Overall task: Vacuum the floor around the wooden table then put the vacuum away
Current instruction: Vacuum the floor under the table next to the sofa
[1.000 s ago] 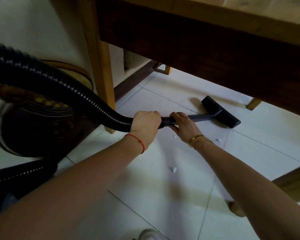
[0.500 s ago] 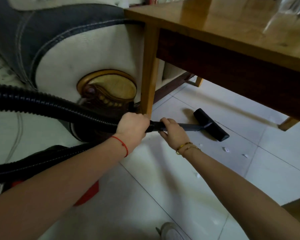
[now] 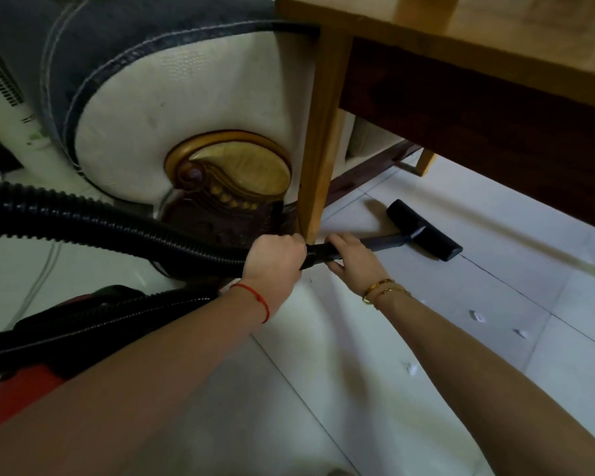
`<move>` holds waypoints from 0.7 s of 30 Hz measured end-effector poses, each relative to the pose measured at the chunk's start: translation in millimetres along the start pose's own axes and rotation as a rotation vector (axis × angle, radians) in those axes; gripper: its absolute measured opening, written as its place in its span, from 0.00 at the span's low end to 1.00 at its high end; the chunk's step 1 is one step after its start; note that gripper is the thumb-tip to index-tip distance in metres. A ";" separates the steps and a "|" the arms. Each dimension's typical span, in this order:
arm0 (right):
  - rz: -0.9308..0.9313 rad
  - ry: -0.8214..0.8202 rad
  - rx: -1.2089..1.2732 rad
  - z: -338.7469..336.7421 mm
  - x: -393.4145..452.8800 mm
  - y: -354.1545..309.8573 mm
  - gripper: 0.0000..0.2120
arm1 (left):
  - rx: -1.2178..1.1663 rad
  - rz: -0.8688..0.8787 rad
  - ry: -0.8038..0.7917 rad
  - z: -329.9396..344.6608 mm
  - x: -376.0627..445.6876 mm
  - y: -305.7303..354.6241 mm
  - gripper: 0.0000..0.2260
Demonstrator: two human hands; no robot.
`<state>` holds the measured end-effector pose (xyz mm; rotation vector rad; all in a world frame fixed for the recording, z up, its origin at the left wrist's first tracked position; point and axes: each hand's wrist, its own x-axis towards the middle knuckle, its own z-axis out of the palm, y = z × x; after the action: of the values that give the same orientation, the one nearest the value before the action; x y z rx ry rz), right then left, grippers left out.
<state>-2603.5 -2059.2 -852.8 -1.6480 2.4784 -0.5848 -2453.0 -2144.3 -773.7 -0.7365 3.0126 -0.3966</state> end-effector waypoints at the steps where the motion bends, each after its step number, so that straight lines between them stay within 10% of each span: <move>1: -0.002 -0.009 -0.011 -1.4 3.4 10.2 0.10 | -0.007 0.000 0.005 3.9 8.1 6.0 0.09; 21: 0.226 -0.021 -0.089 -46.6 25.8 161.8 0.13 | -0.076 0.098 0.025 19.5 147.0 117.3 0.08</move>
<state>-2767.7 -2016.1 -867.2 -1.3648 2.6605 -0.4335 -2635.2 -2115.5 -815.0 -0.5883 3.0866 -0.2921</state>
